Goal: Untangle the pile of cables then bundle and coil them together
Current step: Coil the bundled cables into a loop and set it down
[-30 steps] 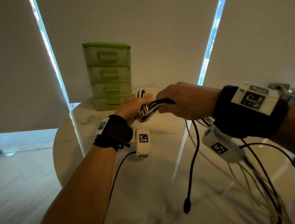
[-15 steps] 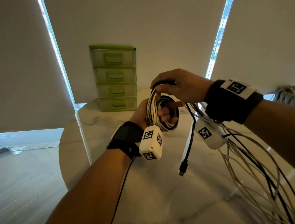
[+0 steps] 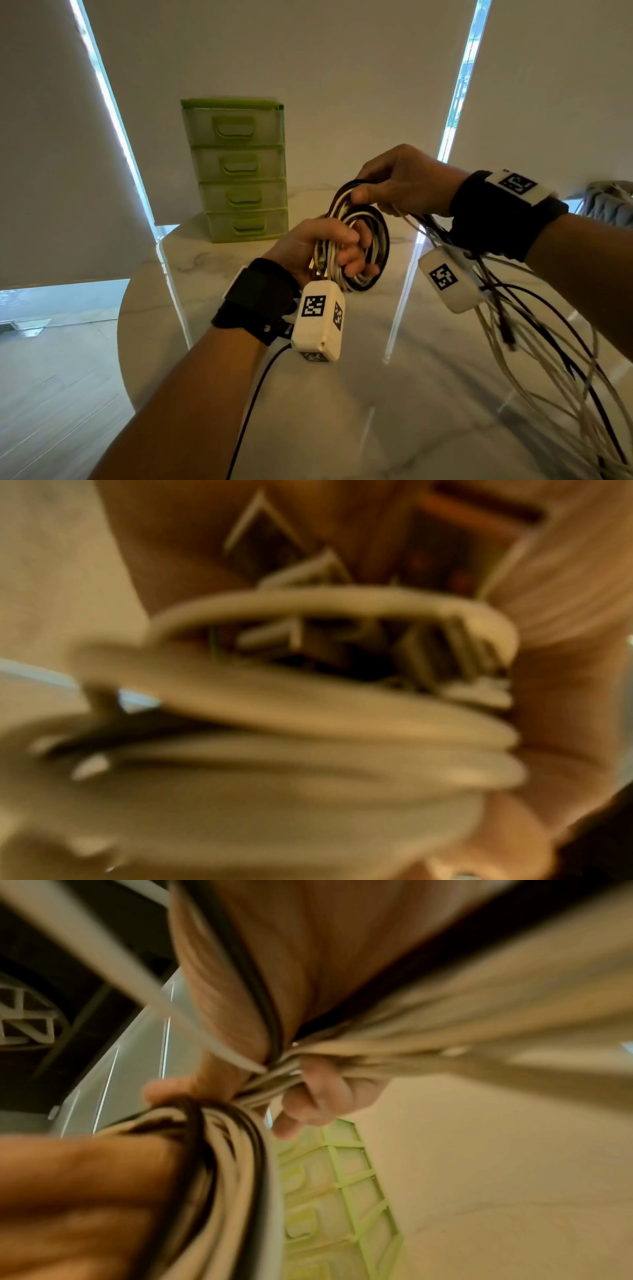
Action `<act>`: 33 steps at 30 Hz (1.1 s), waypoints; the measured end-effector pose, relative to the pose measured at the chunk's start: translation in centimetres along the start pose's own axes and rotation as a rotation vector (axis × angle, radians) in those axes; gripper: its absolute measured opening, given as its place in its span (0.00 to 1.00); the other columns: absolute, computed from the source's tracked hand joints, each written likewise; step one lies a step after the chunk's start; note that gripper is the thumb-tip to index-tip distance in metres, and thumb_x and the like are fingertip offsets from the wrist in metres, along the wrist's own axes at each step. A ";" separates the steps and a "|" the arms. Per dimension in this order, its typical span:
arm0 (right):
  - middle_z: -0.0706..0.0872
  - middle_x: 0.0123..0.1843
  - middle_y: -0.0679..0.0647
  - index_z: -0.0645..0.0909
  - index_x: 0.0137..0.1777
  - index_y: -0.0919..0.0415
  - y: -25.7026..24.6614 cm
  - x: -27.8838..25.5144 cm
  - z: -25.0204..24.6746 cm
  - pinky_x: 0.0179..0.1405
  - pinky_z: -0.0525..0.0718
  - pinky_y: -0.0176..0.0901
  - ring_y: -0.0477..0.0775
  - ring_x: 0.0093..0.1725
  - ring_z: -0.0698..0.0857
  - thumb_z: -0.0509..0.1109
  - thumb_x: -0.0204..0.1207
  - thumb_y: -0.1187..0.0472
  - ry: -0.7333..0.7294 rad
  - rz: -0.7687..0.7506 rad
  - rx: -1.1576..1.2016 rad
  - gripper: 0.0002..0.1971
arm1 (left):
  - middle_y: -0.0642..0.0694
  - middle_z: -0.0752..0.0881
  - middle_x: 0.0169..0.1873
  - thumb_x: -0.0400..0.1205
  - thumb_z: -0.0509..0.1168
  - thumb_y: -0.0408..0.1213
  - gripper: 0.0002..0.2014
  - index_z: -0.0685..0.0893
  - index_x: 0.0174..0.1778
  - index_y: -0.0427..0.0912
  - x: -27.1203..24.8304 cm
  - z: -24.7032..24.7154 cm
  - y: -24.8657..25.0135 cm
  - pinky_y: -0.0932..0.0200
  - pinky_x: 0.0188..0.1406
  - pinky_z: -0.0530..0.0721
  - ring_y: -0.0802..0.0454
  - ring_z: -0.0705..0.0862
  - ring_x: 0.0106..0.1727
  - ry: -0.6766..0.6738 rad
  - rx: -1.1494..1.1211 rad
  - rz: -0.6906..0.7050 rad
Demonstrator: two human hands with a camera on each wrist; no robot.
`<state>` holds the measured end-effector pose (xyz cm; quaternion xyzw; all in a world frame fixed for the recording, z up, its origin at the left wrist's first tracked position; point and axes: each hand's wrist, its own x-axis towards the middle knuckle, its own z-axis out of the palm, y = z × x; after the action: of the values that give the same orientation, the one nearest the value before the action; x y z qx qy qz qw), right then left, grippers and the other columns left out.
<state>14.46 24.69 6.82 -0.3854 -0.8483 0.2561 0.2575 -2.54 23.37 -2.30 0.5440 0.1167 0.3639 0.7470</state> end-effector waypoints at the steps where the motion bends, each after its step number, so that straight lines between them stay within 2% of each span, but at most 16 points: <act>1: 0.84 0.26 0.43 0.87 0.44 0.56 0.3 -0.1 -0.1 0.24 0.75 0.29 0.40 0.23 0.77 0.71 0.75 0.54 0.016 -0.013 0.008 0.07 | 0.47 0.78 0.17 0.60 0.77 0.36 0.13 0.87 0.36 0.35 0.1 0.1 0.1 0.54 0.46 0.86 0.51 0.80 0.23 0.005 -0.016 0.012; 3: 0.87 0.30 0.39 0.87 0.47 0.55 0.6 -0.3 0.4 0.27 0.76 0.25 0.36 0.27 0.81 0.68 0.79 0.56 0.045 -0.036 0.029 0.07 | 0.47 0.78 0.17 0.60 0.75 0.34 0.12 0.87 0.38 0.34 0.3 -0.2 0.1 0.54 0.48 0.86 0.51 0.80 0.23 0.013 -0.076 0.034; 5: 0.87 0.31 0.37 0.85 0.48 0.53 0.7 -0.3 1.3 0.31 0.77 0.24 0.33 0.30 0.82 0.63 0.83 0.57 0.074 -0.058 0.031 0.08 | 0.48 0.79 0.17 0.63 0.72 0.33 0.12 0.88 0.41 0.32 0.4 -0.6 0.2 0.54 0.49 0.86 0.51 0.81 0.24 -0.007 -0.135 0.056; 9: 0.84 0.43 0.50 0.82 0.52 0.61 1.1 -0.2 2.9 0.48 0.78 0.38 0.42 0.42 0.81 0.53 0.88 0.54 0.096 -0.030 0.051 0.17 | 0.47 0.81 0.18 0.68 0.69 0.32 0.14 0.88 0.48 0.29 0.1 -1.2 0.0 0.54 0.52 0.85 0.50 0.82 0.25 -0.019 -0.213 0.101; 11: 0.85 0.49 0.46 0.80 0.57 0.55 1.3 -0.4 3.5 0.55 0.78 0.36 0.40 0.48 0.82 0.50 0.87 0.48 0.083 0.007 0.130 0.18 | 0.45 0.82 0.20 0.72 0.65 0.30 0.15 0.86 0.51 0.26 0.1 -1.5 0.0 0.51 0.55 0.84 0.48 0.83 0.27 -0.029 -0.268 0.110; 13: 0.85 0.56 0.45 0.77 0.63 0.48 1.2 -0.6 4.0 0.61 0.78 0.39 0.42 0.56 0.83 0.51 0.81 0.38 0.035 0.051 0.276 0.22 | 0.41 0.84 0.25 0.76 0.60 0.29 0.15 0.84 0.54 0.24 -0.1 -1.5 0.0 0.49 0.60 0.81 0.45 0.85 0.32 -0.035 -0.340 0.133; 15: 0.85 0.54 0.45 0.75 0.60 0.46 0.9 -0.7 4.4 0.56 0.80 0.38 0.43 0.55 0.84 0.56 0.76 0.37 0.017 0.012 0.255 0.20 | 0.39 0.86 0.29 0.78 0.56 0.28 0.15 0.83 0.53 0.24 -0.4 -1.4 0.0 0.49 0.63 0.78 0.43 0.86 0.37 -0.023 -0.370 0.182; 18: 0.83 0.44 0.42 0.76 0.57 0.52 0.5 -0.5 5.1 0.44 0.79 0.28 0.33 0.42 0.83 0.60 0.85 0.52 0.123 -0.062 0.159 0.07 | 0.33 0.86 0.30 0.77 0.57 0.25 0.09 0.80 0.48 0.25 -0.9 -1.3 0.7 0.43 0.64 0.77 0.37 0.86 0.38 0.027 -0.349 0.227; 21: 0.80 0.39 0.42 0.77 0.53 0.56 0.7 -0.4 6.1 0.37 0.76 0.23 0.29 0.34 0.79 0.58 0.86 0.56 0.227 -0.099 0.169 0.07 | 0.32 0.86 0.31 0.76 0.58 0.24 0.08 0.80 0.47 0.26 -1.0 -1.3 0.9 0.42 0.64 0.78 0.35 0.86 0.39 0.045 -0.339 0.246; 24: 0.81 0.38 0.45 0.78 0.51 0.58 1.0 -0.4 6.4 0.38 0.76 0.26 0.33 0.34 0.79 0.57 0.87 0.55 0.251 -0.078 0.192 0.10 | 0.32 0.88 0.34 0.76 0.58 0.25 0.09 0.80 0.48 0.26 -0.8 -1.2 0.6 0.44 0.66 0.77 0.35 0.87 0.45 0.074 -0.312 0.292; 26: 0.81 0.40 0.49 0.79 0.48 0.58 1.0 -0.4 6.2 0.39 0.79 0.33 0.40 0.38 0.81 0.58 0.86 0.52 0.207 -0.034 0.313 0.12 | 0.33 0.89 0.37 0.76 0.59 0.25 0.09 0.81 0.48 0.26 -0.5 -0.8 0.3 0.46 0.70 0.75 0.35 0.87 0.51 0.092 -0.293 0.316; 28: 0.82 0.42 0.53 0.79 0.47 0.57 0.9 -0.5 6.1 0.41 0.81 0.41 0.48 0.41 0.82 0.57 0.86 0.52 0.199 -0.015 0.372 0.13 | 0.34 0.89 0.38 0.75 0.59 0.25 0.10 0.81 0.50 0.26 -0.4 -0.4 0.2 0.45 0.71 0.74 0.36 0.87 0.51 0.112 -0.292 0.334; 30: 0.84 0.41 0.52 0.80 0.46 0.56 0.7 -0.6 6.1 0.39 0.82 0.37 0.49 0.40 0.84 0.54 0.87 0.49 0.224 -0.004 0.330 0.17 | 0.35 0.88 0.36 0.76 0.58 0.26 0.13 0.80 0.53 0.25 -0.5 -0.4 0.2 0.45 0.69 0.75 0.37 0.87 0.46 0.121 -0.309 0.349; 33: 0.88 0.38 0.46 0.83 0.45 0.52 0.5 -0.7 6.2 0.41 0.84 0.28 0.39 0.39 0.88 0.52 0.85 0.43 0.202 0.060 0.353 0.21 | 0.35 0.85 0.29 0.75 0.59 0.25 0.13 0.80 0.53 0.24 -0.6 -0.2 0.3 0.42 0.64 0.78 0.37 0.85 0.37 0.088 -0.349 0.320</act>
<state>11.24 22.99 1.77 -0.3832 -0.7482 0.3685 0.3970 -3.20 23.20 -2.25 0.4016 -0.0033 0.5158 0.7567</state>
